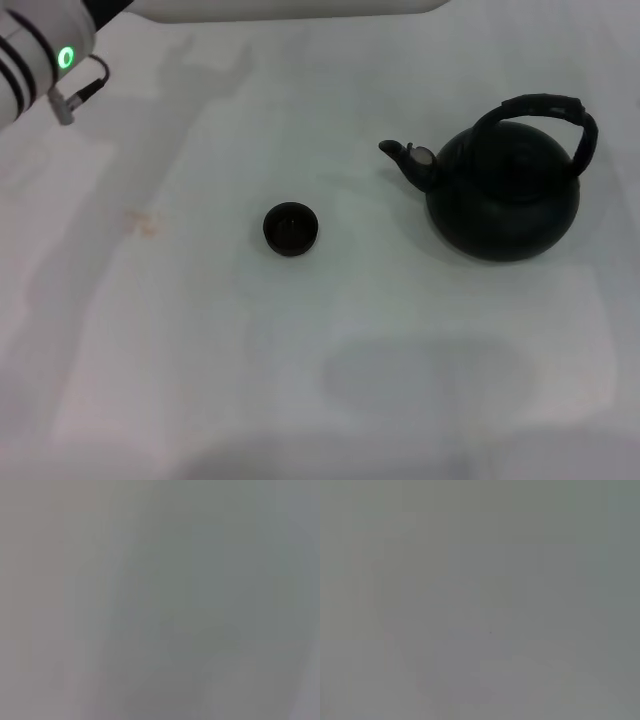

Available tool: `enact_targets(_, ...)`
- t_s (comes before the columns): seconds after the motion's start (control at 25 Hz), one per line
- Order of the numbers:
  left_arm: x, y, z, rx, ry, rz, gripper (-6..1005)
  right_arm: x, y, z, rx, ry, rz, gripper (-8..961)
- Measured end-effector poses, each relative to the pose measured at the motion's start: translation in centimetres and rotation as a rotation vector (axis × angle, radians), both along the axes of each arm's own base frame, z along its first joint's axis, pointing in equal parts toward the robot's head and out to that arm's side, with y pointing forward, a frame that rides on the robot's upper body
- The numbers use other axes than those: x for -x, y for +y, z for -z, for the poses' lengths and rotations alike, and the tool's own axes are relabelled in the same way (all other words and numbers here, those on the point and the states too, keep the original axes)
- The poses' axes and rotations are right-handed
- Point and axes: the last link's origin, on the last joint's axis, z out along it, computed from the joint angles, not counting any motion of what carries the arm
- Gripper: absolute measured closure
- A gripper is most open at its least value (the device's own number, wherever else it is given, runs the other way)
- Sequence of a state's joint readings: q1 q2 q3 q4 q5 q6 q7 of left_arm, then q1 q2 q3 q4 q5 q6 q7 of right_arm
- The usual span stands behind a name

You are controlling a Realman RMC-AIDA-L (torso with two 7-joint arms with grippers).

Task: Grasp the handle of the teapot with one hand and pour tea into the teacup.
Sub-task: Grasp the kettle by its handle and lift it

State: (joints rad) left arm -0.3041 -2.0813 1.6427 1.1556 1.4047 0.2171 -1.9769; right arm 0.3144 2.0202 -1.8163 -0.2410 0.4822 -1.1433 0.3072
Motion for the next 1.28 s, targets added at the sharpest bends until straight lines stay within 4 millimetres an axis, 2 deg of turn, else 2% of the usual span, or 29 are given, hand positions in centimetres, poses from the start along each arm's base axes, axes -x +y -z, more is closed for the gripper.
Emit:
enact_targets(0.2, 1.0, 0.9, -0.7, -0.016, -0.043, -0.041, 124, 0.0, 0.0, 0.0, -0.001, 0.0, 0.0, 150)
enact_targets(0.4, 1.8, 1.3, -1.1, -0.044, 0.122, 0.003, 123, 0.0, 0.0, 0.0, 0.001, -0.002, 0.002, 151)
enact_targets(0.44, 1.5, 1.3, -0.8, -0.038, 0.214, 0.057, 123, -0.1, 0.0, 0.0, 0.002, -0.002, 0.003, 151)
enact_targets(0.6, 0.8, 1.2, -0.9, -0.042, 0.279, 0.129, 123, -0.2, 0.0, 0.0, 0.002, -0.004, 0.007, 152)
enact_targets(0.8, -0.8, 1.1, -1.2, -0.069, 0.255, 0.248, 122, -0.2, 0.0, 0.0, 0.003, -0.006, 0.009, 153)
enact_targets(0.92, -0.8, 1.0, -1.9, -0.112, 0.152, 0.271, 122, -0.3, 0.0, 0.0, 0.003, -0.005, 0.011, 153)
enact_targets(1.04, 0.5, 0.4, -2.5, -0.174, 0.012, 0.292, 123, -0.4, -0.2, 0.0, 0.003, -0.004, 0.015, 154)
enact_targets(1.12, 2.8, -0.6, -2.7, -0.259, -0.079, 0.284, 123, -0.4, -0.3, 0.0, 0.001, -0.003, 0.013, 154)
enact_targets(1.16, 2.8, -0.6, -2.7, -0.259, -0.079, 0.284, 123, -0.3, -0.3, -0.1, -0.003, 0.0, 0.009, 154)
enact_targets(1.28, 5.7, -1.7, -2.8, -0.349, -0.121, 0.22, 123, -0.2, -0.4, -0.2, -0.01, 0.035, -0.005, 155)
